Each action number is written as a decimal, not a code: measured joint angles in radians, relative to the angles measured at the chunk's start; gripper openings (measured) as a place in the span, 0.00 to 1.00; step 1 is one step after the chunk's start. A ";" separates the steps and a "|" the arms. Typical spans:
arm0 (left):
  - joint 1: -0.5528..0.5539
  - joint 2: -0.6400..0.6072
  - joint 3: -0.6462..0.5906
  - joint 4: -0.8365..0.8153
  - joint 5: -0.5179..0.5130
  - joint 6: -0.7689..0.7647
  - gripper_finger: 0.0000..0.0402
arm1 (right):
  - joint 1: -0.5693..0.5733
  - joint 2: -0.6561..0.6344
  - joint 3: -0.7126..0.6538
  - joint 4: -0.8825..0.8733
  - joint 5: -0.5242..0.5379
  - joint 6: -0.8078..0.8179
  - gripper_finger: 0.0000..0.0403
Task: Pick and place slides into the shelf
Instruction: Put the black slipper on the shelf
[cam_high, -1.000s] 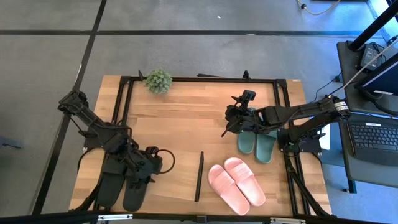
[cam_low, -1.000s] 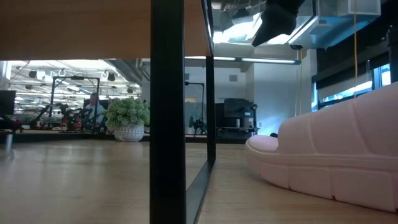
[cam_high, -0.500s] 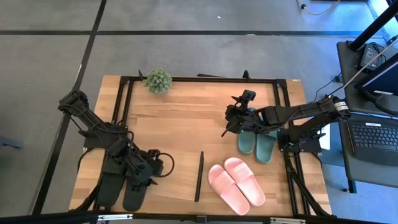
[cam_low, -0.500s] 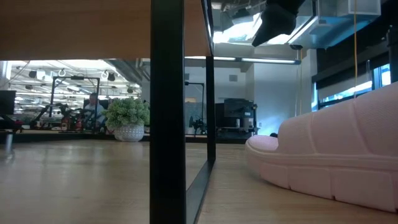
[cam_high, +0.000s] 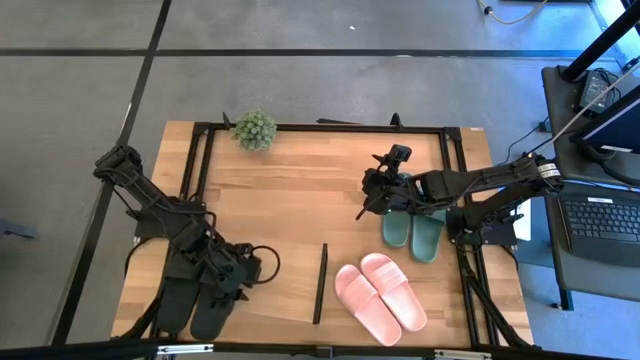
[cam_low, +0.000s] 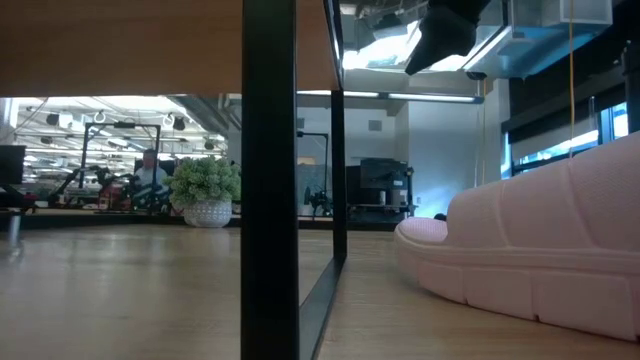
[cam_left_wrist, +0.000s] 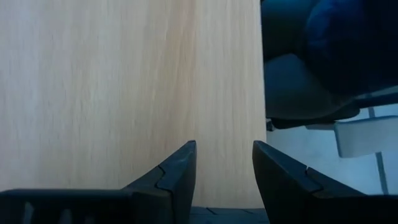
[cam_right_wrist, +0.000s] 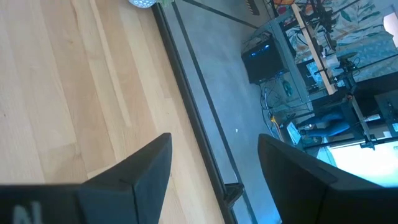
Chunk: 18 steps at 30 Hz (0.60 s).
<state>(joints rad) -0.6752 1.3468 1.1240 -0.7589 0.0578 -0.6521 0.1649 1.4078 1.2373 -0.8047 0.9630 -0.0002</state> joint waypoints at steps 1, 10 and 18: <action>0.000 0.000 0.000 0.000 0.003 0.000 0.37 | 0.000 0.000 0.000 0.000 0.000 0.000 0.59; 0.000 0.000 0.000 0.000 0.052 0.001 0.37 | 0.000 0.000 0.000 0.000 0.000 0.000 0.59; 0.000 0.000 0.031 0.004 0.069 0.074 0.37 | 0.000 0.000 0.000 0.000 0.000 -0.001 0.59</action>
<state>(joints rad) -0.6748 1.3468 1.1553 -0.7551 0.1265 -0.5778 0.1647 1.4078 1.2373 -0.8043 0.9630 -0.0013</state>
